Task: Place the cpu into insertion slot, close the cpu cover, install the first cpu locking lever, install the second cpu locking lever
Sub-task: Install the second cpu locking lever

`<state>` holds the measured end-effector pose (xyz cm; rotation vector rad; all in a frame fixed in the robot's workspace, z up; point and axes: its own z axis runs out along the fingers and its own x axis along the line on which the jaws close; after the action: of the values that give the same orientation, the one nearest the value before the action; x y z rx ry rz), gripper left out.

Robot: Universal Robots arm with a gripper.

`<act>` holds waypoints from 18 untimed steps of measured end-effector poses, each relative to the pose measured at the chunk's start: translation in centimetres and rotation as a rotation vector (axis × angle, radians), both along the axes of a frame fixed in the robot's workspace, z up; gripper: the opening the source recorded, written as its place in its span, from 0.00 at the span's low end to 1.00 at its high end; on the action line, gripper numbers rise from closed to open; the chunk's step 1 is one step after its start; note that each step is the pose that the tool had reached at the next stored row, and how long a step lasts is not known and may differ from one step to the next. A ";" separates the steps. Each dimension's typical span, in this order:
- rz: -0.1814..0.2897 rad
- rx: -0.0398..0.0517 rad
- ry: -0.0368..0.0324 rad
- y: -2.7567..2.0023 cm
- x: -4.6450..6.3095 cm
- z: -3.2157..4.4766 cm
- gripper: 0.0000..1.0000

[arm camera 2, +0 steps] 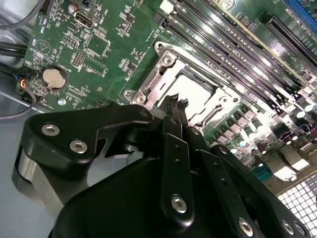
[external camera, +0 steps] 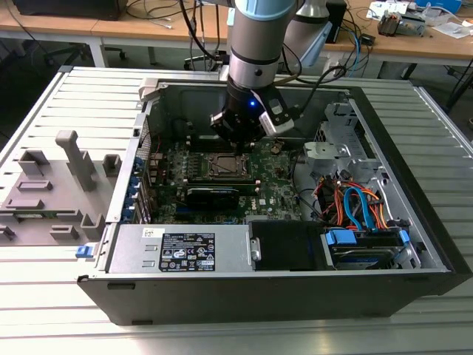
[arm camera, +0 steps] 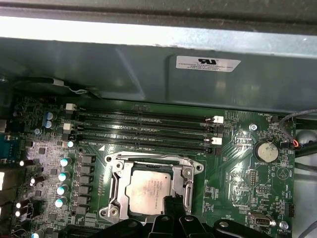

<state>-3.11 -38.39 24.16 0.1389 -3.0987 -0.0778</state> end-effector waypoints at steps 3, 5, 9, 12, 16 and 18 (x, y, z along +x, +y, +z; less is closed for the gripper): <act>0.000 -0.0001 0.0000 -0.07 0.0 0.00 0.11; 0.000 0.0000 0.0000 -0.66 0.0 0.00 0.11; 0.000 -0.0001 0.0000 -0.94 0.0 0.00 0.11; 0.000 0.0000 0.0000 -1.03 0.0 0.00 0.11; 0.000 0.0000 0.0000 -1.16 0.0 0.00 0.11; 0.000 0.0000 0.0000 -1.26 0.0 0.00 0.11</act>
<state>-3.10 -39.64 24.16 0.1391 -3.0987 -0.0778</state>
